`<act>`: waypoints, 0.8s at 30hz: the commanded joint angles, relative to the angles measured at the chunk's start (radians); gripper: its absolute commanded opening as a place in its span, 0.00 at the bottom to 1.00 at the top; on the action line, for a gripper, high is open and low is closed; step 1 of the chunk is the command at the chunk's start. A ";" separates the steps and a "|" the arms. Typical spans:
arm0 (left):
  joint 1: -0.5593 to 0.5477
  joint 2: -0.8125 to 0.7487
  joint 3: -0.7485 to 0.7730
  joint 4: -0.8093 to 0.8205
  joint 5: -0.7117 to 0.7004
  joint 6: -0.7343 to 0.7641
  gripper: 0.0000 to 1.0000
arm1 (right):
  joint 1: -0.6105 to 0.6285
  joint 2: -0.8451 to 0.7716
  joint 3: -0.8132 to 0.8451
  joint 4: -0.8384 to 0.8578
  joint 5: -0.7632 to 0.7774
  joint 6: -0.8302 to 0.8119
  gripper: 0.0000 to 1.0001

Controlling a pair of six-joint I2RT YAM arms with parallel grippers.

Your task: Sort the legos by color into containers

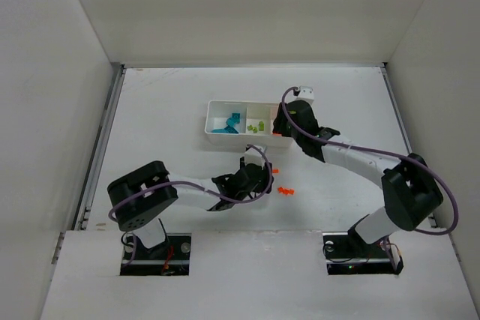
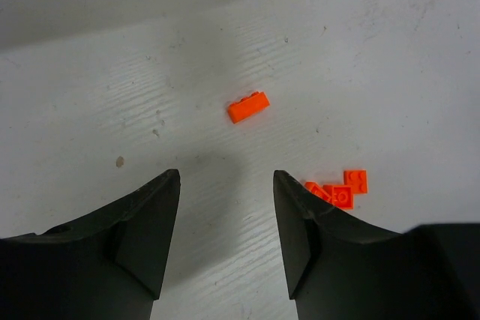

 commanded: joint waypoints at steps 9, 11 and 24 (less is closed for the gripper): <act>-0.018 0.112 0.113 0.049 -0.015 0.028 0.50 | 0.033 -0.195 -0.200 0.112 0.006 0.044 0.53; -0.023 0.138 0.132 0.043 -0.042 0.038 0.50 | 0.036 -0.238 -0.260 0.129 0.008 0.067 0.53; -0.053 0.247 0.224 -0.070 -0.206 0.066 0.41 | 0.038 -0.444 -0.455 0.162 0.000 0.129 0.53</act>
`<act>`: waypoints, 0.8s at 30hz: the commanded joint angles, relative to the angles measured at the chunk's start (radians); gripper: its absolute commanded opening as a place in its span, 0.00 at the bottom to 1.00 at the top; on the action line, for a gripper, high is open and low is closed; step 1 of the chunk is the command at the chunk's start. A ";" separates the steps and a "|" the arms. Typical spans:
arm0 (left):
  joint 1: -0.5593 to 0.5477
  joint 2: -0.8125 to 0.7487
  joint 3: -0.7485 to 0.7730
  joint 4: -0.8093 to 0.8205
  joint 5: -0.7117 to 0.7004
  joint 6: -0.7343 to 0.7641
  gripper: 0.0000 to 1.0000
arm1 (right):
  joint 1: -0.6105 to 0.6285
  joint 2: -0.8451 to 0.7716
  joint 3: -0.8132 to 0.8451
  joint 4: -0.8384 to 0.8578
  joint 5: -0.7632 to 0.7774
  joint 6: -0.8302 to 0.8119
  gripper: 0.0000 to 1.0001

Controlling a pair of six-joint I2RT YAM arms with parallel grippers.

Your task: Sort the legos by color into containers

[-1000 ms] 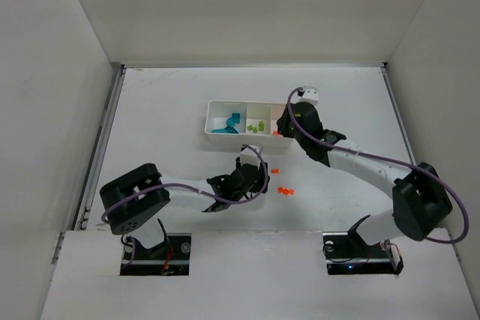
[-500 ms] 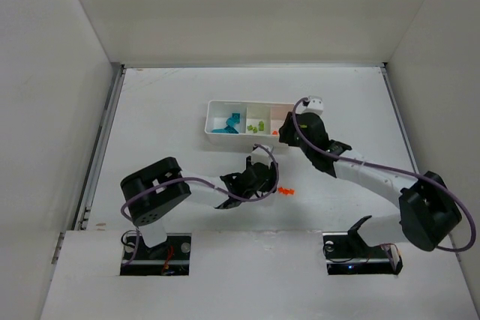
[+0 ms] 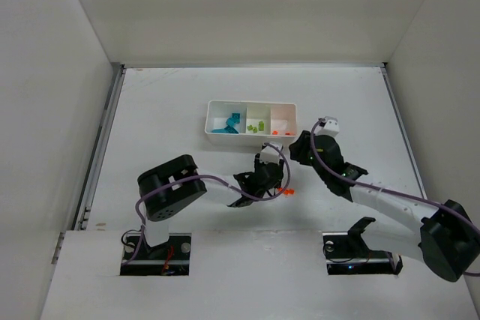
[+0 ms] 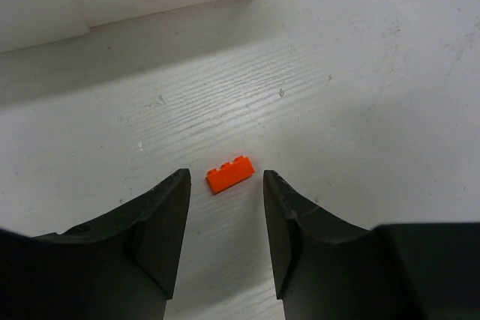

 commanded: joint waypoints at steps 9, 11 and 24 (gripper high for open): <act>-0.043 0.084 0.080 -0.115 -0.119 0.029 0.31 | 0.009 -0.098 -0.069 0.084 -0.011 0.036 0.53; -0.051 0.089 0.086 -0.130 -0.130 0.027 0.27 | 0.009 -0.109 -0.079 0.088 -0.022 0.038 0.53; -0.071 -0.034 0.087 -0.170 -0.173 0.046 0.17 | -0.004 -0.209 -0.128 0.099 -0.040 0.048 0.53</act>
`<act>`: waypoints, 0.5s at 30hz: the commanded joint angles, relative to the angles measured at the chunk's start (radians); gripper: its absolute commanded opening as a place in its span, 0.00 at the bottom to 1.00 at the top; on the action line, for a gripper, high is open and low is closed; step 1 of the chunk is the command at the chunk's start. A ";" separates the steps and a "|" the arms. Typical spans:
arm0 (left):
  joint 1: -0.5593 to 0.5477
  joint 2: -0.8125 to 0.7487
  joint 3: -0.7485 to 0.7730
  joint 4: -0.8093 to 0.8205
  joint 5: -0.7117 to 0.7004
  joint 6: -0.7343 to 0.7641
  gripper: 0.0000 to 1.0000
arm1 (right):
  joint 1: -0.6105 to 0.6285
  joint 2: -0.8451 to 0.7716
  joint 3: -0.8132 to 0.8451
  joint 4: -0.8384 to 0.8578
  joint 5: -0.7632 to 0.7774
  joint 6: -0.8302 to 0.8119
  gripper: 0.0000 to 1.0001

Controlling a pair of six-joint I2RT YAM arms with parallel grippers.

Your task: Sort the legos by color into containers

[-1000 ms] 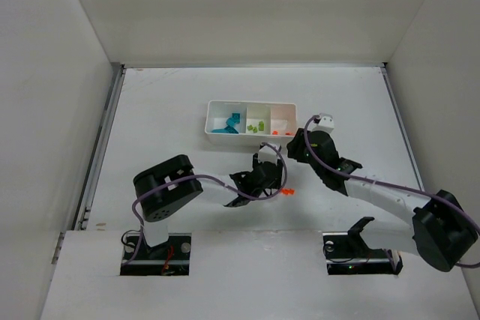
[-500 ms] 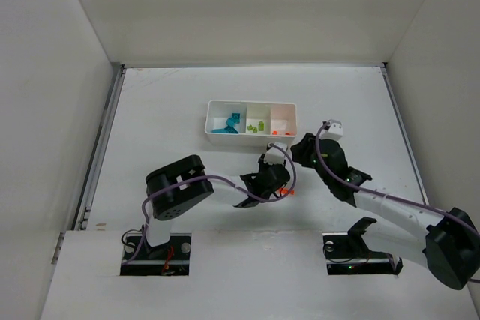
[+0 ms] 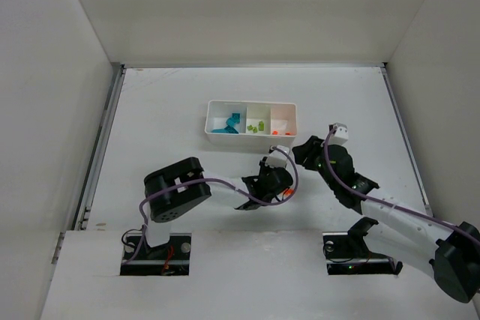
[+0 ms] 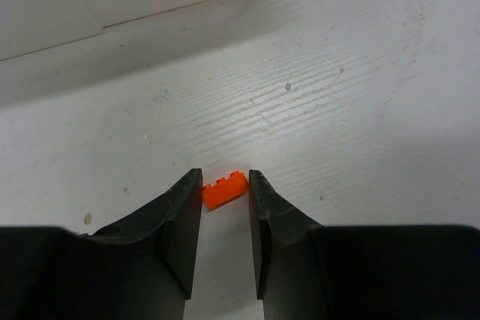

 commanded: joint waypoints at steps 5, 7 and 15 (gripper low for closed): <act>0.011 -0.189 0.006 -0.071 -0.008 0.041 0.17 | -0.003 -0.018 -0.012 0.047 -0.003 0.015 0.53; 0.031 -0.226 0.022 -0.071 0.004 0.052 0.18 | -0.003 -0.019 -0.012 0.044 -0.002 0.018 0.53; 0.166 -0.182 0.187 0.020 0.104 0.162 0.19 | -0.006 -0.015 -0.017 0.027 0.007 0.029 0.50</act>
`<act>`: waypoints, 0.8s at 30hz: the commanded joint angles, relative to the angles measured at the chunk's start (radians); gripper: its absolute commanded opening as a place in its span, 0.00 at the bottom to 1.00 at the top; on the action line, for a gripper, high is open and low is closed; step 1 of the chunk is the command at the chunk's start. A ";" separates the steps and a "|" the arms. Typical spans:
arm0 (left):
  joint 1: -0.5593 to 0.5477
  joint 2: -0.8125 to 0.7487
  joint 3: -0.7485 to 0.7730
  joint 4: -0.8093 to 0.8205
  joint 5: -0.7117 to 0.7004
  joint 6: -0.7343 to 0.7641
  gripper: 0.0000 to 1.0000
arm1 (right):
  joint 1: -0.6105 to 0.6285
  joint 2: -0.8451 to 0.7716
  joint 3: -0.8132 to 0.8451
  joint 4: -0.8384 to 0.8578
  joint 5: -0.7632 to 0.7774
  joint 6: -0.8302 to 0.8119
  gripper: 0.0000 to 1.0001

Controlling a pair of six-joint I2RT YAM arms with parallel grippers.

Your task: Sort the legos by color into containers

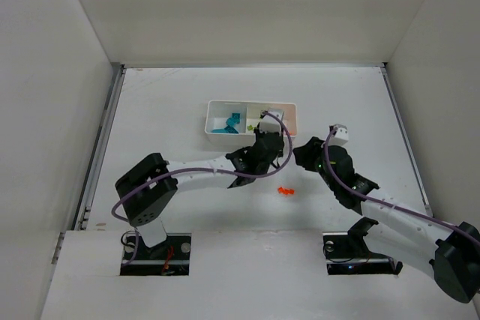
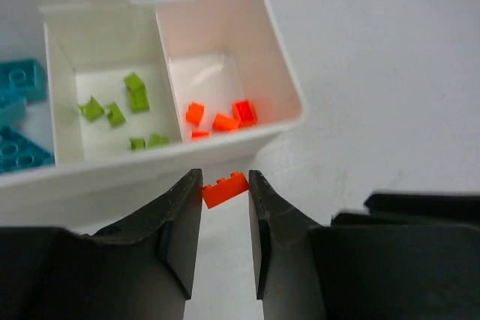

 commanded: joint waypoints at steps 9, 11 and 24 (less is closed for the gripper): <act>0.165 0.224 0.284 0.069 0.147 0.061 0.25 | 0.077 0.007 -0.034 -0.025 0.042 0.083 0.40; 0.171 0.230 0.290 0.069 0.155 0.053 0.31 | 0.115 0.019 -0.034 -0.046 0.049 0.097 0.42; 0.133 -0.015 0.000 0.093 0.178 0.006 0.47 | 0.315 0.189 0.047 -0.204 0.094 0.127 0.45</act>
